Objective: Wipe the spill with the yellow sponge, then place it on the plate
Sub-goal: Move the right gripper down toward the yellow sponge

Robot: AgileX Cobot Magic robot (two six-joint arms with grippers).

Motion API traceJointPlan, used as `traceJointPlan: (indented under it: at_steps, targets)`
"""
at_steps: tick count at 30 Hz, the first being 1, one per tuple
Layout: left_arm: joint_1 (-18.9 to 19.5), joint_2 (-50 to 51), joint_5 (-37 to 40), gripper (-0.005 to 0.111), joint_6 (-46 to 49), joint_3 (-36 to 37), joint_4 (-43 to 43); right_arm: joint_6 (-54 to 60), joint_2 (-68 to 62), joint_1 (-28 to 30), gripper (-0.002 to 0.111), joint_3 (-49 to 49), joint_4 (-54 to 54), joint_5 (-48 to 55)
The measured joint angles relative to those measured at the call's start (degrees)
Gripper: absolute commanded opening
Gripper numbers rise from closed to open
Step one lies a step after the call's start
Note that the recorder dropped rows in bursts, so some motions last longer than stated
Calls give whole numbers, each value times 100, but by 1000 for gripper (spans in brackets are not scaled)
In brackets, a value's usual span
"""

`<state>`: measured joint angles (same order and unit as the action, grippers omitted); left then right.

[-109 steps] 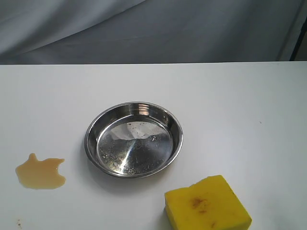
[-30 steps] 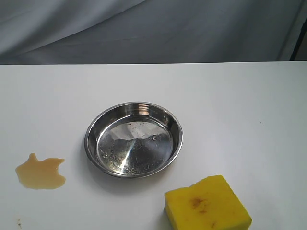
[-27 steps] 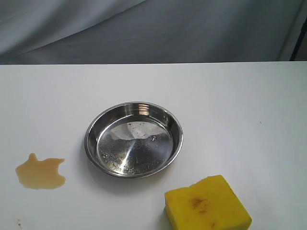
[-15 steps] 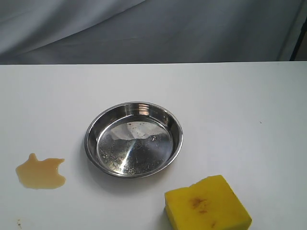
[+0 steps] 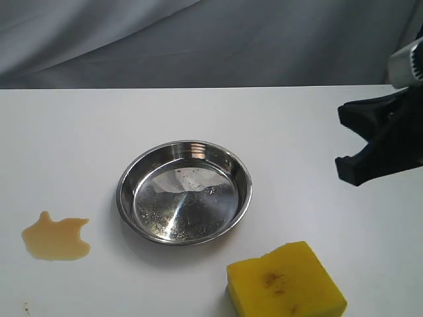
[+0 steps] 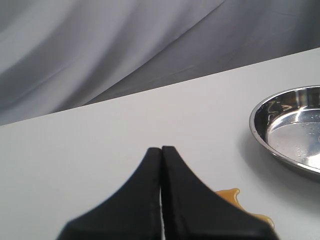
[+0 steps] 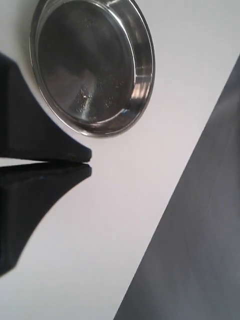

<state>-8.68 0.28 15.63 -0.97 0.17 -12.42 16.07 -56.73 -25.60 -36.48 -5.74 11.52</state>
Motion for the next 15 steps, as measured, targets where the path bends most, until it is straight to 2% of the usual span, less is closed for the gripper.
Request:
traceJointPlan:
  at_steps: [8,15]
  targets:
    - [0,0,0,0,0,0,0,38,-242,-403,0,0,0,0]
    - [0,0,0,0,0,0,0,38,-613,-504,0,0,0,-34]
